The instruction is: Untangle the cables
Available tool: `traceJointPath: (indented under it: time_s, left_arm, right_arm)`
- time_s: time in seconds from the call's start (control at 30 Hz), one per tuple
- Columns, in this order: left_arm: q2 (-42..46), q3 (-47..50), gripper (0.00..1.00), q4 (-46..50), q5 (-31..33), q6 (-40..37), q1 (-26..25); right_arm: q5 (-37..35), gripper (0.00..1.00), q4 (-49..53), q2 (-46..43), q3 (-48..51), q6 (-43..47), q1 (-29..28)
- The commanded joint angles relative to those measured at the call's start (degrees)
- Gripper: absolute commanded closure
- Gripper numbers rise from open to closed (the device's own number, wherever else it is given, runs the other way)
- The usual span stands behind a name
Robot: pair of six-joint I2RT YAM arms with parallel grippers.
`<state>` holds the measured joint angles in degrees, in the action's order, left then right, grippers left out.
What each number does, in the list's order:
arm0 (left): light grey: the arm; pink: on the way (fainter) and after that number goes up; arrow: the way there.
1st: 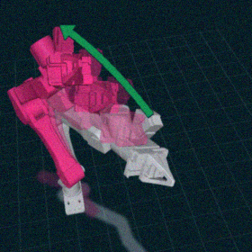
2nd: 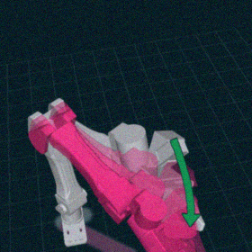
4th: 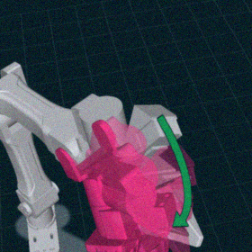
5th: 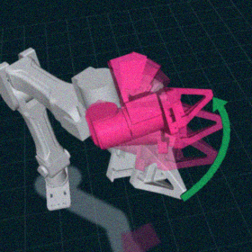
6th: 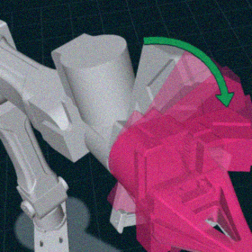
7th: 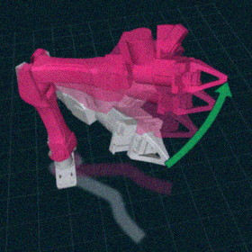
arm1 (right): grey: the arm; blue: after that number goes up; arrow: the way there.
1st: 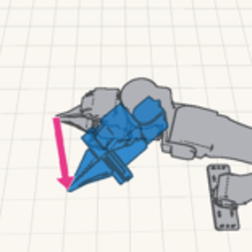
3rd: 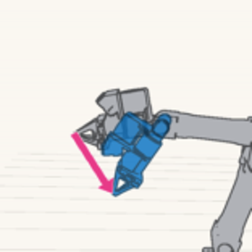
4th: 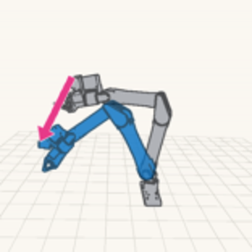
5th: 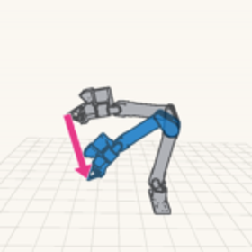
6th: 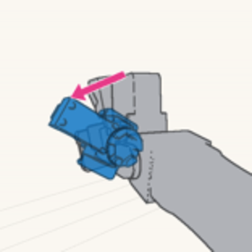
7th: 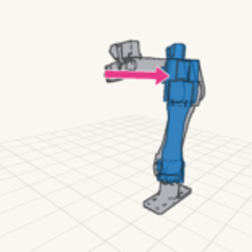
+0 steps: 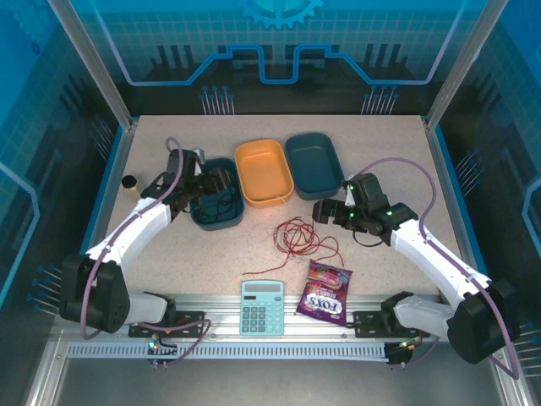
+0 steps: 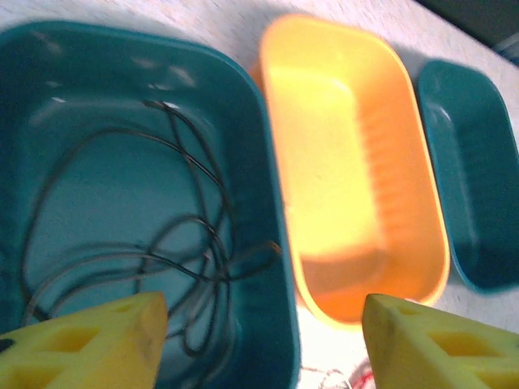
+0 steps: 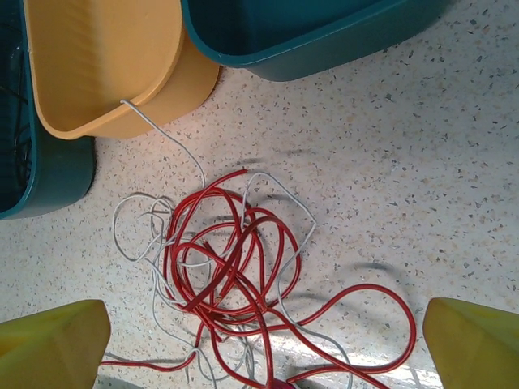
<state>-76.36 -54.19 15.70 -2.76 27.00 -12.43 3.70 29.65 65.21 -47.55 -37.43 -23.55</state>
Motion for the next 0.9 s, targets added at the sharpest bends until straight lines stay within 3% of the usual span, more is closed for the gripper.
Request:
traceJointPath:
  time_s: [0.0,0.13,0.3,0.67,0.87]
  left_arm:
    - [-1.56,0.39,0.46,1.16,0.5,-2.79,-2.34]
    - [-5.48,1.19,0.55,-0.95,0.63,-2.82,-2.93]
    - [-10.73,1.09,0.78,-1.87,1.56,-2.71,-2.57]
    - [-11.79,4.45,0.81,-3.14,4.02,3.14,4.54]
    - [-7.97,4.16,0.66,-3.84,0.05,4.07,4.6]
  right_arm:
    - [1.07,0.0,-0.73,-0.27,1.05,-0.71,1.09]
    - [1.23,0.0,-0.74,-0.43,1.1,-0.8,1.05]
    - [1.15,0.0,-0.09,-0.97,1.5,-0.97,0.89]
    - [-7.28,0.12,6.99,2.84,-2.51,2.69,-6.6]
    - [-10.04,0.17,7.72,5.13,-7.61,4.44,-9.59]
